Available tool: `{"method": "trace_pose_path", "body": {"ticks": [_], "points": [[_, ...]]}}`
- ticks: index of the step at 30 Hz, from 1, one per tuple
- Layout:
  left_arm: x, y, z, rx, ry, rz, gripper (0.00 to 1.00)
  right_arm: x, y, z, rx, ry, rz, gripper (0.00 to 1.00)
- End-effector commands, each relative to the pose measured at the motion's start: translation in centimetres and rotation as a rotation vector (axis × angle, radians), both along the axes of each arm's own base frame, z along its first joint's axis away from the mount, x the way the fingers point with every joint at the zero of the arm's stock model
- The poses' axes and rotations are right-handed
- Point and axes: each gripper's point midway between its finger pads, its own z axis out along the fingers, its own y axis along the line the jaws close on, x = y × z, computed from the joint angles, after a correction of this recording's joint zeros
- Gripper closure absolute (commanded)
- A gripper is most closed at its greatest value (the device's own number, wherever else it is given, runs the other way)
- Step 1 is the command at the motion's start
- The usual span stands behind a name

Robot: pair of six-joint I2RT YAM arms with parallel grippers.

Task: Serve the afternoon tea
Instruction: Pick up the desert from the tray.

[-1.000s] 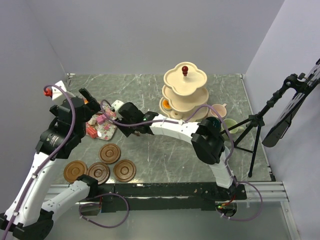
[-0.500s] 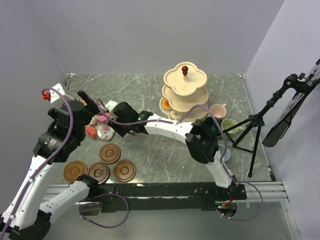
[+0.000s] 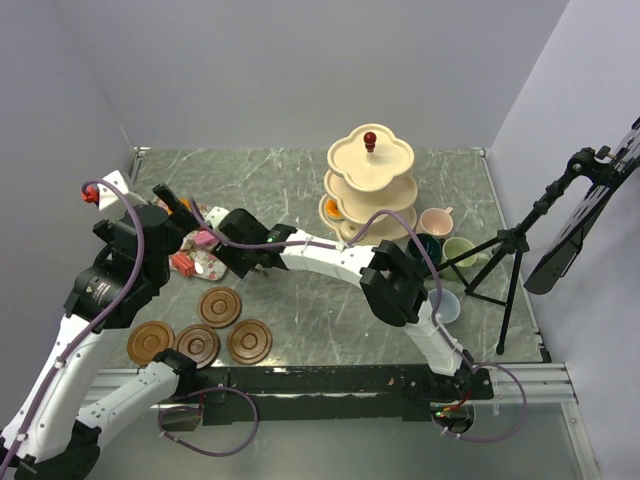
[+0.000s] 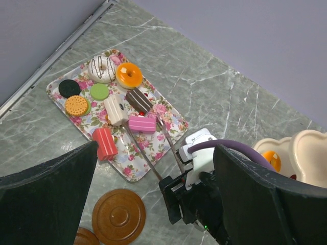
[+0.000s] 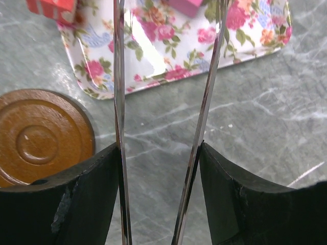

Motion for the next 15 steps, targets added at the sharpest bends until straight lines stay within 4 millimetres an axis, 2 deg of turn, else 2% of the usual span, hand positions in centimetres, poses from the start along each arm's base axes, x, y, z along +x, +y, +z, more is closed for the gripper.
{"method": "trace_pose_path", "body": {"ticks": [1, 8, 11, 15], "points": [[-0.2, 0.0, 0.8, -0.029, -0.041, 0.007, 0.0, 0.6, 0.5, 1.3, -0.009, -0.051, -0.013, 0.34], [-0.3, 0.1, 0.9, -0.031, -0.047, 0.012, 0.0, 0.8, 0.1, 1.8, -0.021, -0.068, -0.035, 0.5], [-0.5, 0.3, 1.1, -0.033, -0.056, 0.023, 0.0, 0.9, -0.5, 2.9, -0.011, -0.087, -0.051, 0.54], [-0.6, 0.5, 1.5, -0.038, -0.078, 0.029, 0.0, 0.9, -1.6, 6.1, 0.034, -0.142, -0.069, 0.57]]}}
